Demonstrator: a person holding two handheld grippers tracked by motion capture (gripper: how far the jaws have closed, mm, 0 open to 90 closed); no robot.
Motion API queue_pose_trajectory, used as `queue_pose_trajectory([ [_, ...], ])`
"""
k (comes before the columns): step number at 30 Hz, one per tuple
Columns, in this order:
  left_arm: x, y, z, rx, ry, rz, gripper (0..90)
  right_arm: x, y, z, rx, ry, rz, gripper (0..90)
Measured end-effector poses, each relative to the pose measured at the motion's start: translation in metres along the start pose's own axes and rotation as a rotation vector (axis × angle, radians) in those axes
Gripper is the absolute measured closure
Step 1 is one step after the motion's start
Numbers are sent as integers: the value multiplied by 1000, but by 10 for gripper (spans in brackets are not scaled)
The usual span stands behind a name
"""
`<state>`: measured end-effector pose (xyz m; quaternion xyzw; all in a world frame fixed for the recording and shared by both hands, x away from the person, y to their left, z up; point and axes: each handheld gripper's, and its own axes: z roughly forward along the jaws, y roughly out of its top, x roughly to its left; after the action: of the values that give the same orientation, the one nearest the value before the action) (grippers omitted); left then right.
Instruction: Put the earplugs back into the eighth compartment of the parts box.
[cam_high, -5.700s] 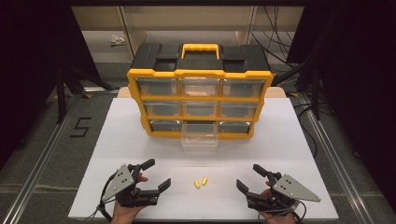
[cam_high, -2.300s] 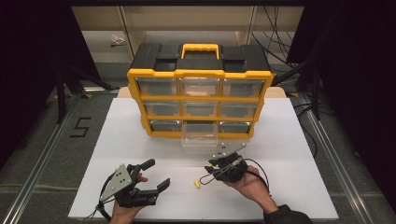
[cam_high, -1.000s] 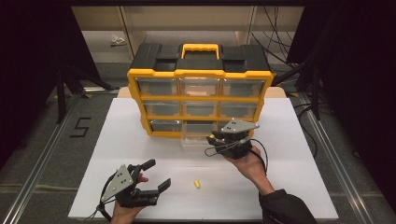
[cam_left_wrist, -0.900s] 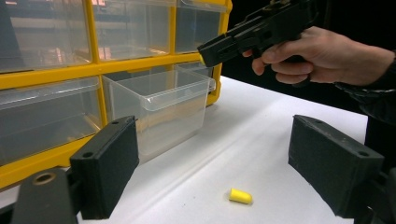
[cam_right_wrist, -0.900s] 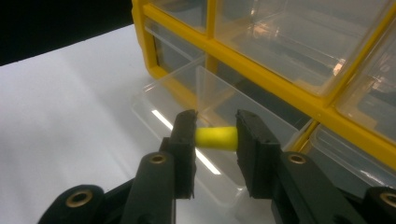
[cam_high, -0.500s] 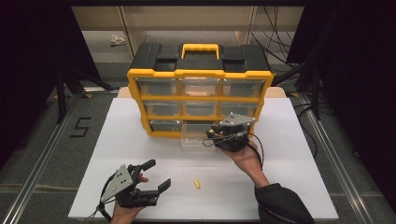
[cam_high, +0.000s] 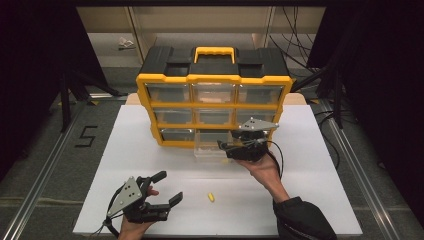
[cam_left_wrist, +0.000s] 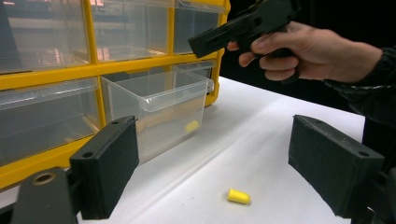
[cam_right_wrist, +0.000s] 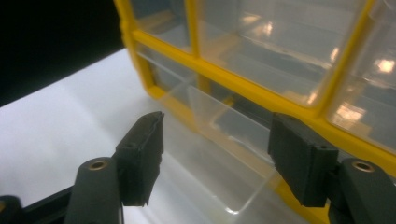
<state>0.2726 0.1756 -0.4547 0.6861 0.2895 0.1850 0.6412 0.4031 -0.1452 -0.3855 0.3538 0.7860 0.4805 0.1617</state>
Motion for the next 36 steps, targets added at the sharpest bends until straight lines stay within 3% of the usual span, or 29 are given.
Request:
queue_pose_trajectory([
  [8, 0, 0, -1, -5, -2, -2, 156, 15, 1, -12, -16, 45, -33, 313],
  [14, 0, 1, -1, -6, -1, -1, 156, 30, -2, -12, 7, 78, -76, 287],
  [36, 0, 1, -2, -16, -9, 1, 156, 53, -14, -11, 56, 125, -124, 236],
])
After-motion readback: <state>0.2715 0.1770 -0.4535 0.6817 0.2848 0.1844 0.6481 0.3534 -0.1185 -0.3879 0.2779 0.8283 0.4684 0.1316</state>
